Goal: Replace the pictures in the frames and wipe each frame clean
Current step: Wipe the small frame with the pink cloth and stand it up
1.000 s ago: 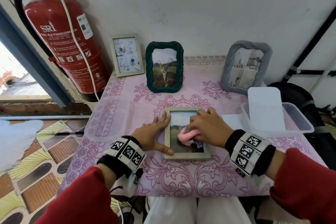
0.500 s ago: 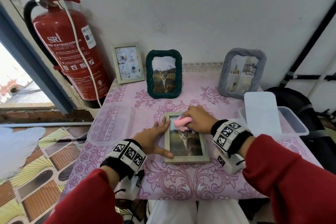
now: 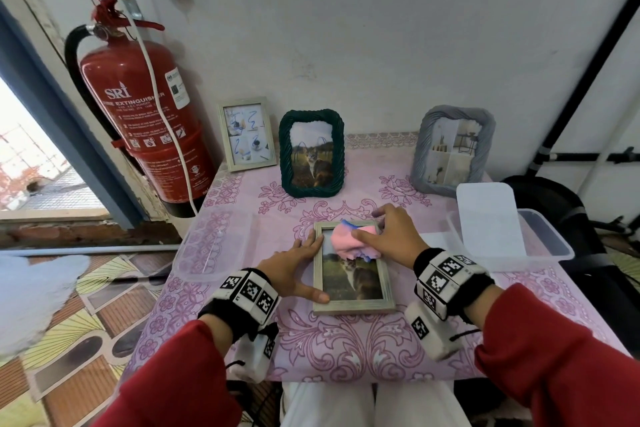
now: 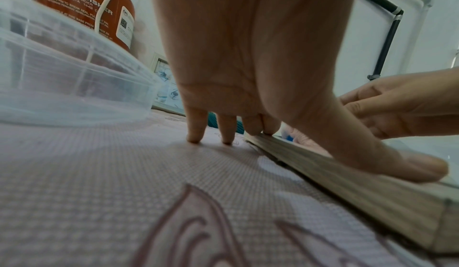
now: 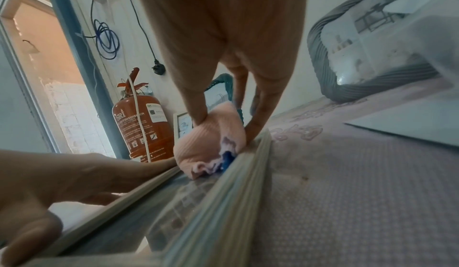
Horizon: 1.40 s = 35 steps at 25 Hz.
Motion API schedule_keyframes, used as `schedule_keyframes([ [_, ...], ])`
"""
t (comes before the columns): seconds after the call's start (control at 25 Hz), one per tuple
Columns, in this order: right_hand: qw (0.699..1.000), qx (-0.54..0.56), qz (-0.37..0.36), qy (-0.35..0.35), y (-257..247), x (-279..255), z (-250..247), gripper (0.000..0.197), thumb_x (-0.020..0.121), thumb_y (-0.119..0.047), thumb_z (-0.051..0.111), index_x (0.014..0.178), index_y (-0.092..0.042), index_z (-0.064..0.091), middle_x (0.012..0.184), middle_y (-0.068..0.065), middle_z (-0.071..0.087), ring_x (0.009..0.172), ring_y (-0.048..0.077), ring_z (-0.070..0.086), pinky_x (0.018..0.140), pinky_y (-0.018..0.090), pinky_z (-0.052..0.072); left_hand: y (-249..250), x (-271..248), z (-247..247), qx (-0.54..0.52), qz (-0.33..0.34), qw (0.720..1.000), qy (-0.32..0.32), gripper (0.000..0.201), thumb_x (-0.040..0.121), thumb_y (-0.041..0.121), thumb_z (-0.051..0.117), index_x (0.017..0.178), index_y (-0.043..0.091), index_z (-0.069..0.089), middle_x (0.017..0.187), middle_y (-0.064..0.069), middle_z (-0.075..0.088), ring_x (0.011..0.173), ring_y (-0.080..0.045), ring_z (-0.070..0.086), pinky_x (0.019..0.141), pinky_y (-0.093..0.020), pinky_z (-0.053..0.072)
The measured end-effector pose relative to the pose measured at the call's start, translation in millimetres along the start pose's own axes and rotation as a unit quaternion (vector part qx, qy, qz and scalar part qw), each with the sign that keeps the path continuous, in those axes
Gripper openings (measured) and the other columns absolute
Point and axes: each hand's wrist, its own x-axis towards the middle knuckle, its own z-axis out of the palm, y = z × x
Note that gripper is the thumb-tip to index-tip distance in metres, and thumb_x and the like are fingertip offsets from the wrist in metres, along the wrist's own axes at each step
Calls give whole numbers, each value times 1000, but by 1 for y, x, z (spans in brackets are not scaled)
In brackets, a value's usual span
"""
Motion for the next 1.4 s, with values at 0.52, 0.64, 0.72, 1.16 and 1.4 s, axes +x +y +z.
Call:
schedule_keyframes([
  [0.52,991,130,5,23,6,-6,3,28,74,-22,77,95,-9,65,78,7,63,71,17,59,63,17,48,2,-1,0,2,-1,1000,4,115,74,41,75,149,22,-10,157,2,-16,145,-22,-11,120,-41,7],
  [0.64,991,130,3,5,10,-10,3,33,78,-13,72,109,-12,60,90,7,63,80,22,59,69,24,50,3,-2,0,-3,-3,1000,4,114,74,39,75,149,21,-9,157,3,-17,145,-21,-11,120,-39,6],
  [0.72,994,110,-12,-16,12,-14,5,40,79,-8,69,117,-15,56,80,-5,57,70,10,54,57,6,43,4,-3,0,-7,-1,1000,4,113,75,38,75,149,21,-9,157,2,-16,145,-21,-12,120,-38,6],
  [1.16,987,-50,-103,-108,11,-22,16,50,84,-17,66,131,-13,51,132,13,41,126,25,39,108,27,28,5,-3,0,2,-1,1000,-1,114,75,39,74,149,20,-11,156,0,-18,145,-23,-12,120,-45,6],
  [1.4,980,-109,-133,-104,11,-27,12,45,83,-27,67,124,-10,58,102,2,35,88,13,41,85,19,35,5,-3,0,-1,0,1000,3,114,75,39,74,149,19,-10,156,0,-18,145,-24,-11,120,-41,6],
])
